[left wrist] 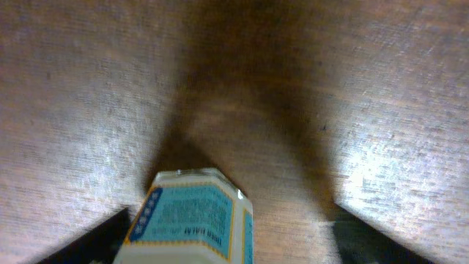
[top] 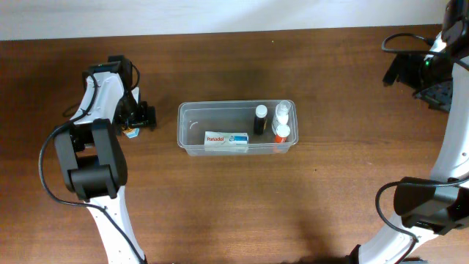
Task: Pack container
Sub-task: 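Move the left gripper to the balm jar and grasp it, then lift the balm jar and carry it into the container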
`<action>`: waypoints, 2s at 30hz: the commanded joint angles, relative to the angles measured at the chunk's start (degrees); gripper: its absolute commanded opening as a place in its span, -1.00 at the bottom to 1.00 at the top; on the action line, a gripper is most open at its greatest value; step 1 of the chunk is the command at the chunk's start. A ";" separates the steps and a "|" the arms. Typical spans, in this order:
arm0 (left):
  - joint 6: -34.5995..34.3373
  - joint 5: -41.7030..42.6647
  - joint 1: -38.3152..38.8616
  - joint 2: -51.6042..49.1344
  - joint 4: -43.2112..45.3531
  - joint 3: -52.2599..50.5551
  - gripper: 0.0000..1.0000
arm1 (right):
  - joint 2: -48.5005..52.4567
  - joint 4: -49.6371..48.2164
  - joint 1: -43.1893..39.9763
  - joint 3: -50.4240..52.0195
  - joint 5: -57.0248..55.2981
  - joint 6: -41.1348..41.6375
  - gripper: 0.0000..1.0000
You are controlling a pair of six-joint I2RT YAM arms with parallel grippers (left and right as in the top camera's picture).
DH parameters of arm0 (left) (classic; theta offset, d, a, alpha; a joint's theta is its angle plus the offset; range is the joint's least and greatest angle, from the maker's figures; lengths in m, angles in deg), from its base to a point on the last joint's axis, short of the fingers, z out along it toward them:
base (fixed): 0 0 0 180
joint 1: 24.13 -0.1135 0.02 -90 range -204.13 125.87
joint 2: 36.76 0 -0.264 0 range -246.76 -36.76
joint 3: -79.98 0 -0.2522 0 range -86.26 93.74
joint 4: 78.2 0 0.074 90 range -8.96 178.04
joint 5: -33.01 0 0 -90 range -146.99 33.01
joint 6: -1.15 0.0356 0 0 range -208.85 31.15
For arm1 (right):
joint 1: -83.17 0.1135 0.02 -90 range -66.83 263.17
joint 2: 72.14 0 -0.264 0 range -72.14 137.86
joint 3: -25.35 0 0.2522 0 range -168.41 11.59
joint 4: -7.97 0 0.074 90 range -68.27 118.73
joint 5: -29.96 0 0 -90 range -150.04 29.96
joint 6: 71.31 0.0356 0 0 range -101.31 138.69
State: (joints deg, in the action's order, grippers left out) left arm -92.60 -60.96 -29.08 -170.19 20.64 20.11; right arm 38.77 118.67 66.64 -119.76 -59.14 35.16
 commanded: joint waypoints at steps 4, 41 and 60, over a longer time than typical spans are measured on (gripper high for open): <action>0.76 0.11 -0.37 -0.94 1.44 -0.55 -0.06 | 0.04 0.17 0.00 -0.07 -0.52 0.35 0.97; 4.17 7.67 6.56 -0.92 -28.89 30.34 -0.15 | 0.04 0.17 0.02 -0.07 -0.52 0.35 0.97; 10.78 13.05 18.49 1.36 -29.29 32.22 -0.15 | 0.04 0.17 0.02 -0.07 -0.52 0.35 0.97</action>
State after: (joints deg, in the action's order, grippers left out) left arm -84.01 -49.39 -12.54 -171.24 -8.45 51.23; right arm 38.77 118.72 66.64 -119.76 -59.14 35.20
